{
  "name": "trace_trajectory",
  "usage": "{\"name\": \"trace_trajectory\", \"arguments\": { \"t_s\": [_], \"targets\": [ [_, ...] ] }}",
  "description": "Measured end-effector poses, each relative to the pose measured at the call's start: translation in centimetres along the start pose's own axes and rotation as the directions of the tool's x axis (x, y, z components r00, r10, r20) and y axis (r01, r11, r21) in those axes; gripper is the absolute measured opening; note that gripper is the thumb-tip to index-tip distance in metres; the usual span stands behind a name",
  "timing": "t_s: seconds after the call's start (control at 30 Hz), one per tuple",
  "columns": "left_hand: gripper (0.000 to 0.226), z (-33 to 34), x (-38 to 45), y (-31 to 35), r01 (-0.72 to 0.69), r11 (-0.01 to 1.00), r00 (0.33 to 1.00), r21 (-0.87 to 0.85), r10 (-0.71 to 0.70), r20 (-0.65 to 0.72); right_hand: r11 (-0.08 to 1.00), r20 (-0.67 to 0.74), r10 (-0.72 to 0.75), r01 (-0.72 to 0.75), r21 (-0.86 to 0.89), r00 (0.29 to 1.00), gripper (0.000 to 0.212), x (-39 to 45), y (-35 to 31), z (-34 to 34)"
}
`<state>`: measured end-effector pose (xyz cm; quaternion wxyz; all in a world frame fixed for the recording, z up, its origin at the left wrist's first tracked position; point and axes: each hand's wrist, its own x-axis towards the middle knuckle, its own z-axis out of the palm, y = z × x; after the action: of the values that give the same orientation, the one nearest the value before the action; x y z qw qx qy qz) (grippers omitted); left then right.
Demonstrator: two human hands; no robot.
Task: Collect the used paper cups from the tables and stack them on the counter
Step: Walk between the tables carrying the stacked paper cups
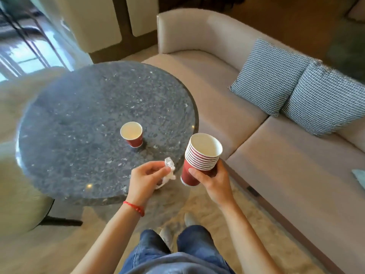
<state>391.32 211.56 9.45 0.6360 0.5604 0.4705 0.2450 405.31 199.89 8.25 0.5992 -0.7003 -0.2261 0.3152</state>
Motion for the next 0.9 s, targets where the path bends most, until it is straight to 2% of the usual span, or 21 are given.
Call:
{"name": "trace_trajectory", "arguments": {
  "t_s": [0.1, 0.2, 0.4, 0.47, 0.57, 0.67, 0.77, 0.9],
  "targets": [
    [0.014, -0.7, 1.4, -0.4, 0.005, 0.999, 0.991, -0.041, -0.010, -0.132, 0.999, 0.127, -0.016, 0.020, -0.029, 0.992, 0.073, 3.5, -0.2, 1.3],
    [0.016, -1.1, 2.8, -0.8, -0.004, 0.997, 0.956, -0.078, -0.019, -0.292, 0.997, 0.304, -0.039, 0.057, -0.050, 0.952, 0.076, 7.5, 0.3, 2.9],
    [0.015, -1.3, 3.7, -0.6, -0.046, 0.982, 0.826, -0.184, -0.066, -0.560, 0.988, 0.617, -0.025, 0.112, -0.102, 0.787, 0.050, 14.1, -0.8, 5.9],
    [0.013, -1.3, 3.8, -0.8, -0.054, 0.974, 0.782, -0.221, -0.097, -0.616, 0.987, 0.660, -0.025, 0.125, -0.105, 0.751, 0.049, 15.7, -1.0, 7.0],
    [0.013, -1.6, 3.9, -1.1, -0.054, 0.966, 0.718, -0.253, -0.138, -0.682, 0.985, 0.701, -0.034, 0.142, -0.097, 0.712, 0.060, 17.4, -1.0, 8.9],
    [0.013, -2.1, 4.2, -1.6, -0.033, 0.958, 0.682, -0.285, -0.187, -0.707, 0.982, 0.715, -0.039, 0.161, -0.103, 0.698, 0.054, 18.7, -0.6, 10.7],
    [0.012, -2.8, 5.0, -2.0, -0.010, 0.952, 0.664, -0.305, -0.222, -0.714, 0.980, 0.706, -0.042, 0.167, -0.109, 0.707, 0.056, 19.7, -0.1, 12.7],
    [0.012, -4.1, 6.4, -2.4, 0.026, 0.949, 0.676, -0.314, -0.248, -0.694, 0.978, 0.681, -0.059, 0.181, -0.108, 0.730, 0.057, 20.6, 0.5, 15.2]
  ]
}}
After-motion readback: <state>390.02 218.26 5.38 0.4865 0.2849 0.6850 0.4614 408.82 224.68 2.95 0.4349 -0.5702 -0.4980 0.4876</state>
